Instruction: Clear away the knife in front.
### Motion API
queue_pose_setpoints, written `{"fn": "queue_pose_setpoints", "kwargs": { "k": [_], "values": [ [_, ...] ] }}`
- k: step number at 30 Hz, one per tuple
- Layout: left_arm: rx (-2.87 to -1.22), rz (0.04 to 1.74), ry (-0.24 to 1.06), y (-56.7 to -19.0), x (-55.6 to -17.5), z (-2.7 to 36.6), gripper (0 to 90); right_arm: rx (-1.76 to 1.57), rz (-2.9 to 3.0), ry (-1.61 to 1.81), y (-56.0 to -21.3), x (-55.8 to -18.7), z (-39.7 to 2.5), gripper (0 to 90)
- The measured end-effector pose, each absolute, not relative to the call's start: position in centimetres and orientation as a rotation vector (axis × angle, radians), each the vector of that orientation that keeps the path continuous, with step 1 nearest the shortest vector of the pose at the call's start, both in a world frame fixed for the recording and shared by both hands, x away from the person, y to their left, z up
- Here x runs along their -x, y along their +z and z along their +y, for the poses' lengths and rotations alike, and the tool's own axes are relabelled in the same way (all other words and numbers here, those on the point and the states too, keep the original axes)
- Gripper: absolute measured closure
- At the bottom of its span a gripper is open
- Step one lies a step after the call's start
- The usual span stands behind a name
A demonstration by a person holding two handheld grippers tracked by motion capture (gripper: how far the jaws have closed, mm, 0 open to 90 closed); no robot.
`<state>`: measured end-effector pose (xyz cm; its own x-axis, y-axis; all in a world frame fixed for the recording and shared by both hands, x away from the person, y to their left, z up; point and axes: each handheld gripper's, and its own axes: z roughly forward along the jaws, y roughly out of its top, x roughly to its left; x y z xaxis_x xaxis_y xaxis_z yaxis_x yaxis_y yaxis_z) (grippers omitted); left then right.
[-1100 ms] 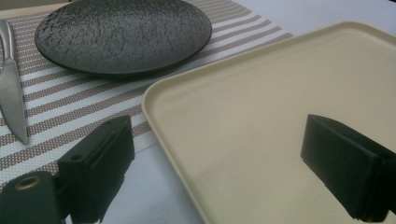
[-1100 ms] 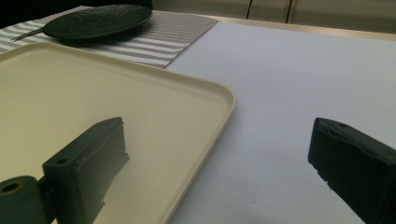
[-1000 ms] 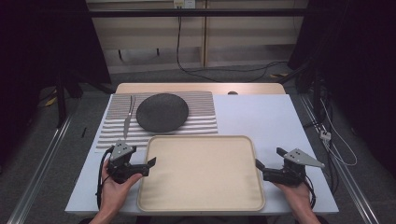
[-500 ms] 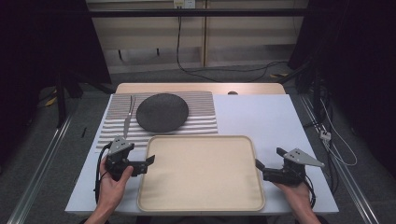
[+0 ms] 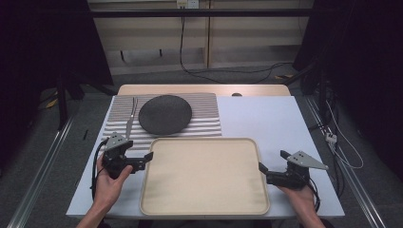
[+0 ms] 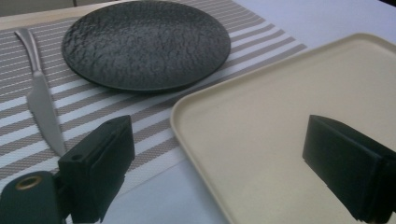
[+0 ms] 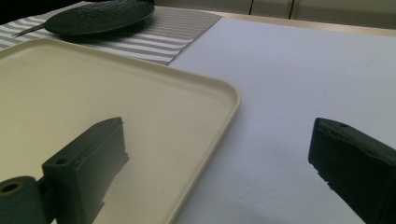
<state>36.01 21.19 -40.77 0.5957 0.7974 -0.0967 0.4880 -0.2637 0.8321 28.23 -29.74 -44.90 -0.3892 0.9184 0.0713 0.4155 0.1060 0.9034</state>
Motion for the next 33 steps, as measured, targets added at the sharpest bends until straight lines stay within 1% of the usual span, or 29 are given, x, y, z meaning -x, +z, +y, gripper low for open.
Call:
{"fn": "queue_pose_setpoints", "kwargs": {
  "k": [4, 8, 13, 17, 23, 27, 28, 30, 33],
  "values": [
    [-1.932, 1.044, 0.441, -40.4, -36.8, 21.6, 9.6, -1.299, 1.864, 1.248, -44.9, -28.2, -29.8, 4.1],
    [-1.939, 1.024, 0.426, -40.1, -37.4, 22.0, 9.5, -1.299, 1.867, 1.251, -44.9, -28.2, -29.7, 4.1],
    [-1.946, 1.011, 0.441, -39.6, -38.3, 22.4, 9.2, -1.299, 1.869, 1.252, -44.9, -28.2, -29.7, 4.1],
    [-1.956, 1.033, 0.466, -39.1, -39.7, 22.8, 9.2, -1.298, 1.871, 1.251, -44.9, -28.2, -29.7, 4.1],
    [-1.946, 1.061, 0.460, -38.9, -41.1, 23.3, 9.2, -1.298, 1.877, 1.248, -44.9, -28.3, -29.7, 4.1],
    [-1.951, 1.099, 0.478, -38.4, -42.0, 23.7, 9.4, -1.298, 1.879, 1.247, -44.9, -28.3, -29.7, 4.2],
    [-1.951, 1.104, 0.474, -38.4, -42.3, 23.8, 9.8, -1.298, 1.879, 1.247, -44.9, -28.3, -29.7, 4.2],
    [-1.963, 1.123, 0.505, -38.1, -43.1, 24.0, 9.8, -1.298, 1.879, 1.247, -44.9, -28.3, -29.7, 4.2],
    [-1.963, 1.133, 0.500, -38.0, -43.8, 24.1, 11.2, -1.298, 1.880, 1.247, -44.9, -28.4, -29.6, 4.2]
  ]
}}
